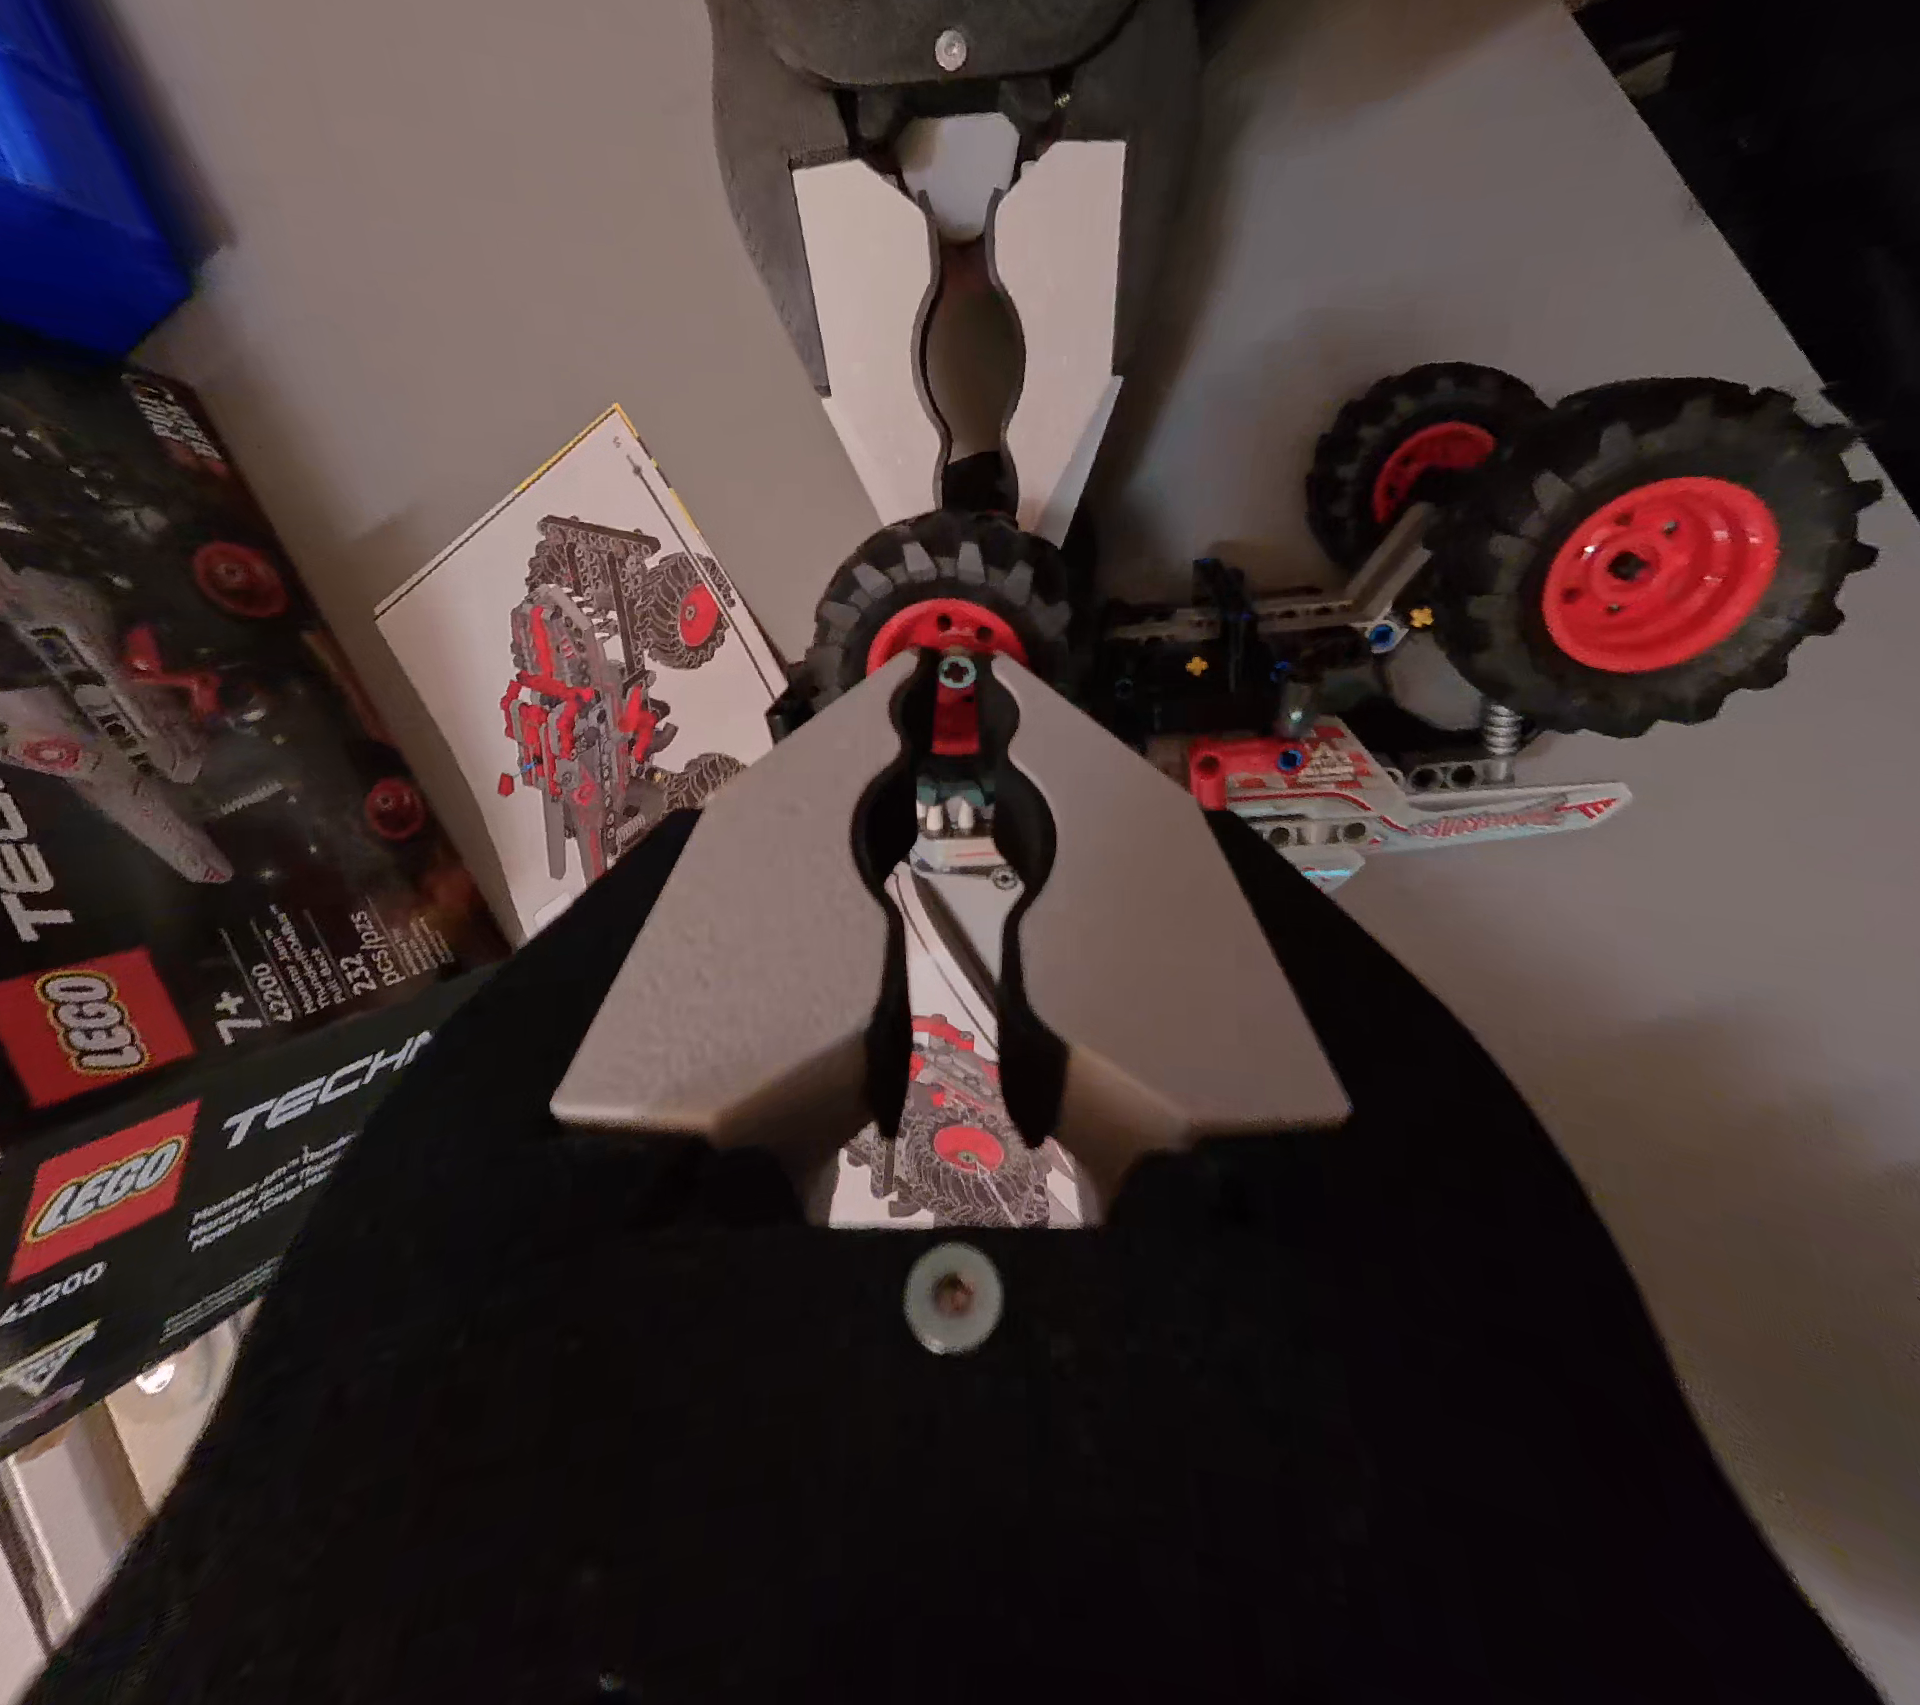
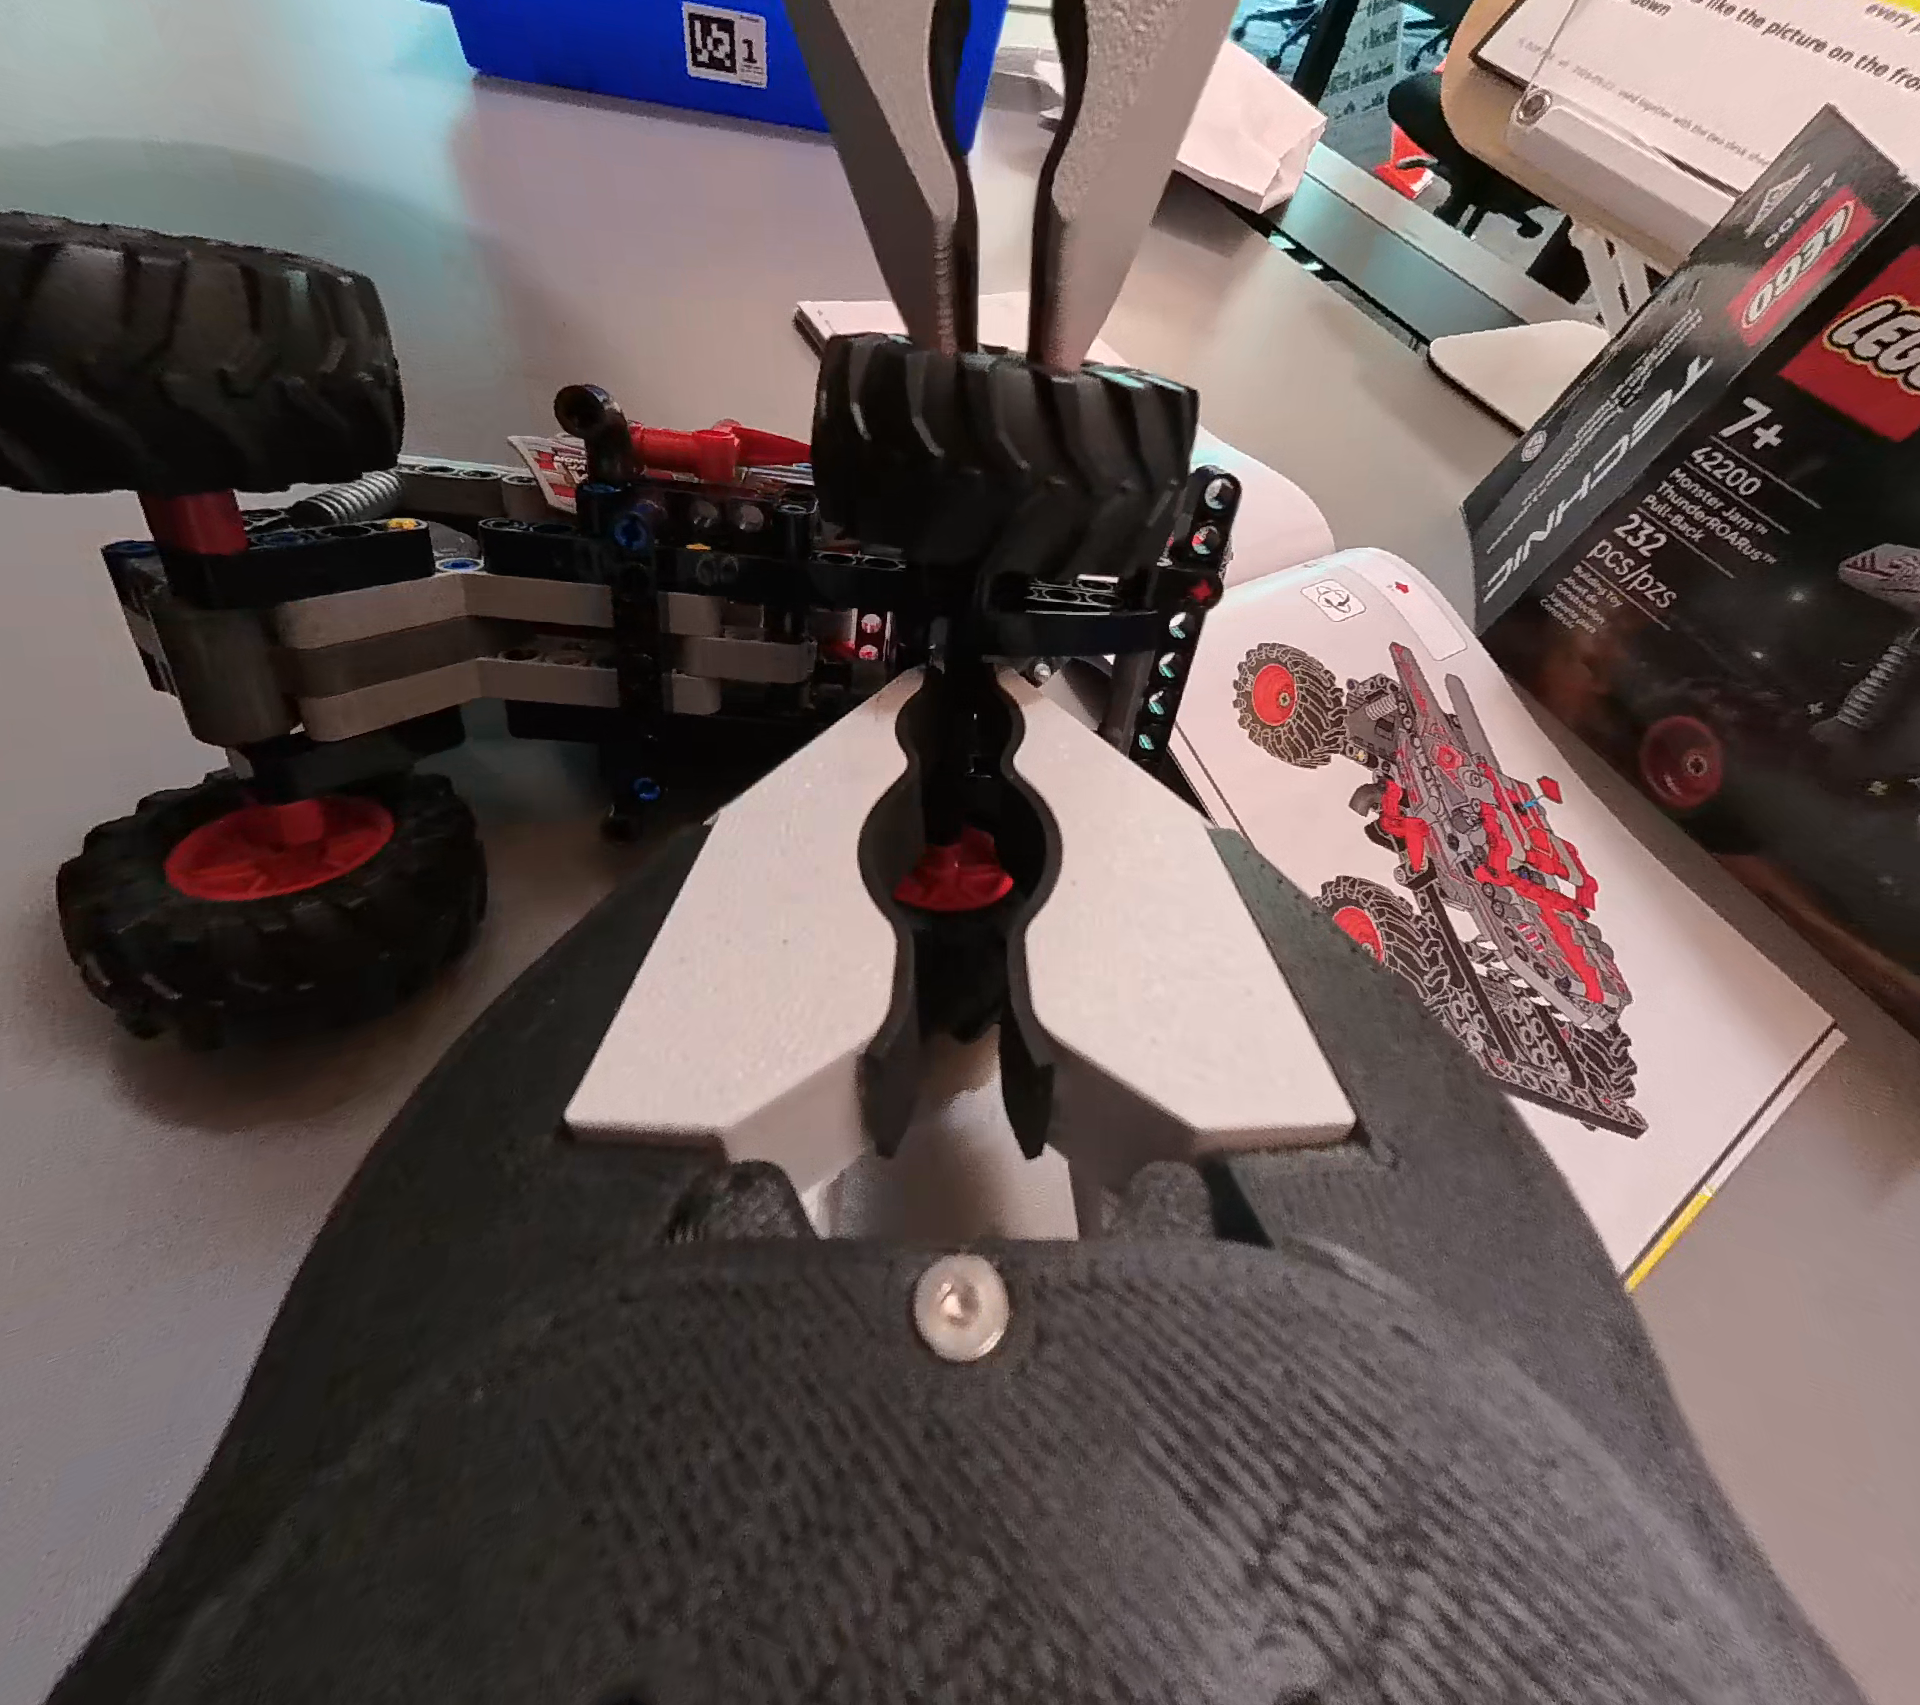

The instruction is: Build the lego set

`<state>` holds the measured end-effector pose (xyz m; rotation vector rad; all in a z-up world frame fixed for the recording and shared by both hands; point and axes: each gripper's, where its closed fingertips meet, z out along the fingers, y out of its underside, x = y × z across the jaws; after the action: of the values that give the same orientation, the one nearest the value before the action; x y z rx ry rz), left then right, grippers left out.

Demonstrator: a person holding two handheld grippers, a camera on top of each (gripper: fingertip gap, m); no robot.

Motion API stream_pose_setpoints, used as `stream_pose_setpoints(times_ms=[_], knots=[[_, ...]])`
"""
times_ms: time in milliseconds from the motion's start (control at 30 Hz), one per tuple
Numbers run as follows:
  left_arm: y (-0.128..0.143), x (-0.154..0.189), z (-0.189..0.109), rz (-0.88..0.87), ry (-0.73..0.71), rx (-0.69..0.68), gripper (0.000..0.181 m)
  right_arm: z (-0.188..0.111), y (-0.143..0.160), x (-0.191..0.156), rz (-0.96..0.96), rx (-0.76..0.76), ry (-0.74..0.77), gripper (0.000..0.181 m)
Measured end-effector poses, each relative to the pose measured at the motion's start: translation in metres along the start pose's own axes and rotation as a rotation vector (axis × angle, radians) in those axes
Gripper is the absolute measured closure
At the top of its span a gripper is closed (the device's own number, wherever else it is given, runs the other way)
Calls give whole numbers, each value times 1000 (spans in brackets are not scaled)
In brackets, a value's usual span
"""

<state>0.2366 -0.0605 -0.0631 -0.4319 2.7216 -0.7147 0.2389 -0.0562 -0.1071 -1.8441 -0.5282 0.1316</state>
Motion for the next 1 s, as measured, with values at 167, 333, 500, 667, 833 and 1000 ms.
stream_pose_setpoints(times_ms=[167,333,500,667,833,1000], knots=[[-1,-1,1,-15,16,13,177,1,0,0,-3,0,1,176],[-1,-2,2,-69,57,61,177,1,0,0,-15,0,5,176],[-1,-1,2,-77,58,121,177,1,0,0,-32,1,10,176],[-1,-1,1,-74,53,138,177,2,-1,0,-42,3,14,176],[0,-2,1,-66,84,99,177,2,-1,1,-71,0,28,176],[1,-2,2,-63,90,79,177,-3,-2,3,-185,-13,55,159]])
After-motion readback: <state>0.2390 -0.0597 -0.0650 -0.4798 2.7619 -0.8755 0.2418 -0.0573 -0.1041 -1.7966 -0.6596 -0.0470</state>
